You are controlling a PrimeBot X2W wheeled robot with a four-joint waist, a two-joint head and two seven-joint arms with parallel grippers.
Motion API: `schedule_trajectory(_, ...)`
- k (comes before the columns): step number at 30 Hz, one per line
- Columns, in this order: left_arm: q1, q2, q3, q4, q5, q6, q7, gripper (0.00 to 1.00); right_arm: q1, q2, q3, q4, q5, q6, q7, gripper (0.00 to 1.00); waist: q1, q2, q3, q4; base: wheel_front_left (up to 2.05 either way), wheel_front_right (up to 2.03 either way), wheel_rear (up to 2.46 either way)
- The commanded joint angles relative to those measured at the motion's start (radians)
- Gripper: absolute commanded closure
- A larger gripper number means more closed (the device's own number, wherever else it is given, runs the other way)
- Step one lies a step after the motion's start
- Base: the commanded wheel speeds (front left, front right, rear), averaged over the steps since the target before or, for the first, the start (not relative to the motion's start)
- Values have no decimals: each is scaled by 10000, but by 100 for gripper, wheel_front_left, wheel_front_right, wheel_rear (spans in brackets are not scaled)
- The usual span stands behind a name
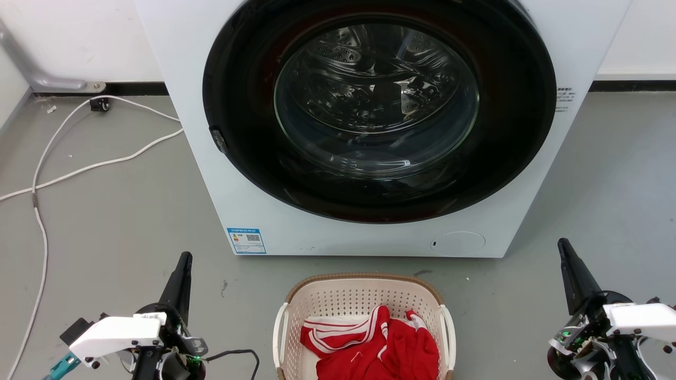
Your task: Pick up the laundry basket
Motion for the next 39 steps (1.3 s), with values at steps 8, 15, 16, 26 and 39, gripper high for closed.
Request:
schedule_trajectory(8, 245, -51, -100, 137, 57, 14, -160, 0, 274, 28, 86, 127, -83, -2, -162, 0, 0, 0, -1, -3, 0, 0, 0)
schedule_trajectory(15, 383, -50, -218, -93, 213, 11, -510, 0, 419, 30, 162, -61, -406, -1, -512, 0, 0, 0, -5, -10, 0, 0, 0)
schedule_trajectory(16, 407, -50, -226, -112, 246, 11, -558, 0, 438, 30, 166, -67, -469, -1, -559, 0, 0, 0, -5, -10, 0, 0, 0)
schedule_trajectory(26, 526, -49, 119, -106, 1142, 7, -1003, 0, 512, 33, -47, -51, -1622, -1, -1003, 0, 0, 0, -11, -2, 0, 0, 0)
schedule_trajectory(39, 555, -47, 789, -571, 2660, 166, -1516, 0, 429, 36, -359, -1057, -4654, 0, -1515, 0, 0, 0, -14, 25, 0, 0, 0)
